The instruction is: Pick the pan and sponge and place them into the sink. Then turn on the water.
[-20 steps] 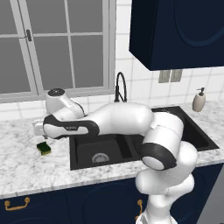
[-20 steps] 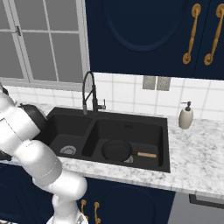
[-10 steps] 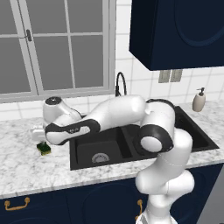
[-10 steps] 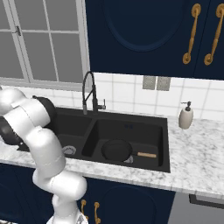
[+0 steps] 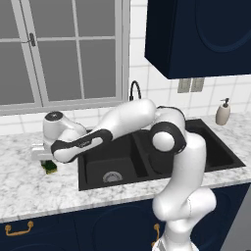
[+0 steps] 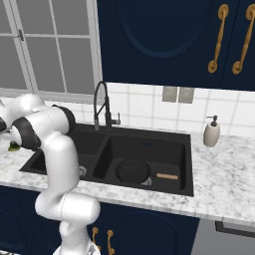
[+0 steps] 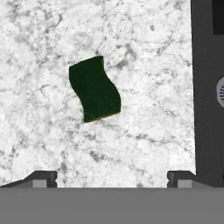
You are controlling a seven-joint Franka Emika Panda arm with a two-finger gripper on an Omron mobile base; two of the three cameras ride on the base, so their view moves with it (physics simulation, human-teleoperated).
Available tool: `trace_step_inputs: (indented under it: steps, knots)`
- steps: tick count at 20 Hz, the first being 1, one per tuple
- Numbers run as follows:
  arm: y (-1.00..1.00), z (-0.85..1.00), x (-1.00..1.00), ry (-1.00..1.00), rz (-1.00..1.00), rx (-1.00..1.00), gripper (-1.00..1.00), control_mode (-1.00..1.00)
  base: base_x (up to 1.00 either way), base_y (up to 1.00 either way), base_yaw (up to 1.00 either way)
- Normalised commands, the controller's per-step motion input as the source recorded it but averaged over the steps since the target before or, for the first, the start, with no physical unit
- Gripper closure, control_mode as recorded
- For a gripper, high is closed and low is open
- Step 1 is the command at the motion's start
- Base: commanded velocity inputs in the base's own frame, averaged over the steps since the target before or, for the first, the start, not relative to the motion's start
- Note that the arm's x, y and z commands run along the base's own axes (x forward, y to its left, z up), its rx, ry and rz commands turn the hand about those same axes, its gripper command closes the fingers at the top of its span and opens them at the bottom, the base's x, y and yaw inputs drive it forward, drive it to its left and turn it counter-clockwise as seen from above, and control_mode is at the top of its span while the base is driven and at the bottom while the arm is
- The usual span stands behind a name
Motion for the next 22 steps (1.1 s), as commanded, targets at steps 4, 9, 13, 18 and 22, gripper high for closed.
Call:
trace_step_inputs:
  steps: [4, 9, 13, 18, 22]
  knots:
    - [0.18, 0.00, 0.05, 0.00, -0.02, -0.04, -1.00, -1.00, 0.00, 0.00, 0.00]
    - [-0.14, -0.02, 0.01, 0.00, 0.00, 0.02, -1.00, -1.00, 0.00, 0.00, 0.00]
    - [-0.31, -0.18, 0.09, 0.00, 0.02, 0.04, -1.00, -1.00, 0.00, 0.00, 0.00]
    - [-0.19, -0.35, 0.13, 0.00, 0.06, 0.03, -1.00, -1.00, 0.00, 0.00, 0.00]
    - [0.00, -0.19, 0.15, 0.00, 0.05, 0.00, -1.00, -1.00, 0.00, 0.00, 0.00]
